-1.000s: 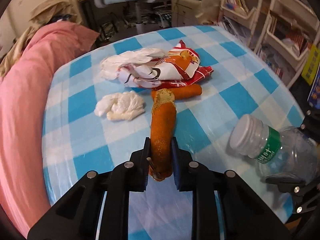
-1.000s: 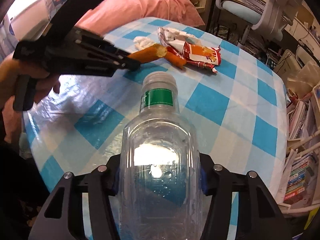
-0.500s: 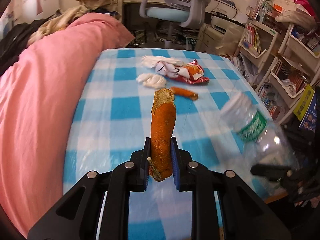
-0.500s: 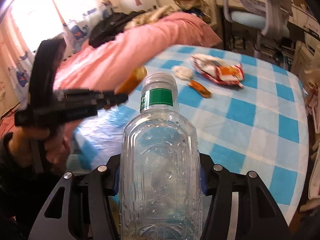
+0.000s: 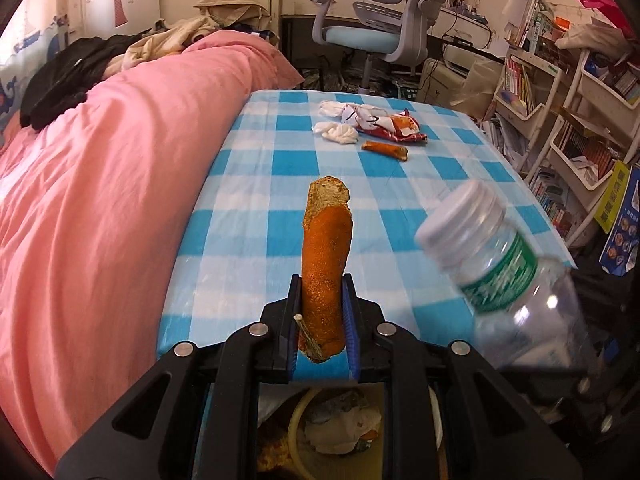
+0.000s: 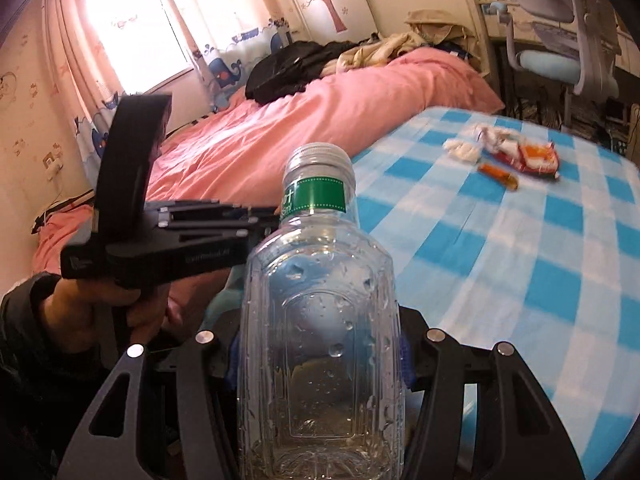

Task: Collect trash
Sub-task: 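Carry bottle with right tool and food piece with left tool over bucket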

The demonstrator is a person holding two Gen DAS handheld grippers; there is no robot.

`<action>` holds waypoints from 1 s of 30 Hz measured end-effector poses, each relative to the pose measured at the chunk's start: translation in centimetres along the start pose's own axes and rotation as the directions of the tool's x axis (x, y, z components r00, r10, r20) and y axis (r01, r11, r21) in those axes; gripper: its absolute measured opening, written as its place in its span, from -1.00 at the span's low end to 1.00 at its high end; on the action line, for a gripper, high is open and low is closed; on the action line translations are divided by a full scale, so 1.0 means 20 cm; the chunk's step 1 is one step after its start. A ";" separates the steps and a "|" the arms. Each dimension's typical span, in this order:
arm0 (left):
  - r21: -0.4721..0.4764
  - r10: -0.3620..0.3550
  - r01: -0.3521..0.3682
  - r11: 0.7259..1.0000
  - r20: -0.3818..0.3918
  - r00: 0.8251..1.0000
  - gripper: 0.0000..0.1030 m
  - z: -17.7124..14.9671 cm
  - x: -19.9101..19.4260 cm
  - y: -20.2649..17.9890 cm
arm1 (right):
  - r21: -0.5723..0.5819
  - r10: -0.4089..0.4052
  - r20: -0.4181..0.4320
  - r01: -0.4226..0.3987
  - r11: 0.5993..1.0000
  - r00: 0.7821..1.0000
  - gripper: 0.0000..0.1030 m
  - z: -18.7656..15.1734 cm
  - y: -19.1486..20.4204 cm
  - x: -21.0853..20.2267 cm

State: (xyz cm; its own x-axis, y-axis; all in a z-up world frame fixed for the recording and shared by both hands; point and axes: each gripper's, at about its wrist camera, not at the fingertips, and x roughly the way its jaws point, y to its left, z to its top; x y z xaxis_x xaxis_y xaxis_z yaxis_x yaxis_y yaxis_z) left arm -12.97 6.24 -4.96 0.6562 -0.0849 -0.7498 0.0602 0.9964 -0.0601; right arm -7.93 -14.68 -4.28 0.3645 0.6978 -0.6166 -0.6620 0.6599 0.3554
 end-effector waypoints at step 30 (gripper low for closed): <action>0.078 -0.046 0.062 0.995 -0.193 0.980 -0.64 -0.51 -0.09 -0.23 | 0.007 -0.192 -0.057 0.193 0.981 0.980 0.56 -0.26 0.15 -0.09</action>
State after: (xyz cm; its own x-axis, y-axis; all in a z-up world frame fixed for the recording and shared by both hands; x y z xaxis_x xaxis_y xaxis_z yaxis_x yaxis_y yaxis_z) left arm -22.14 1.79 -9.98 0.4955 -0.1278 -0.8592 0.1589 0.9858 -0.0550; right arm -13.90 -15.46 -5.69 0.4470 0.5413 -0.7122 -0.5745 0.7840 0.2352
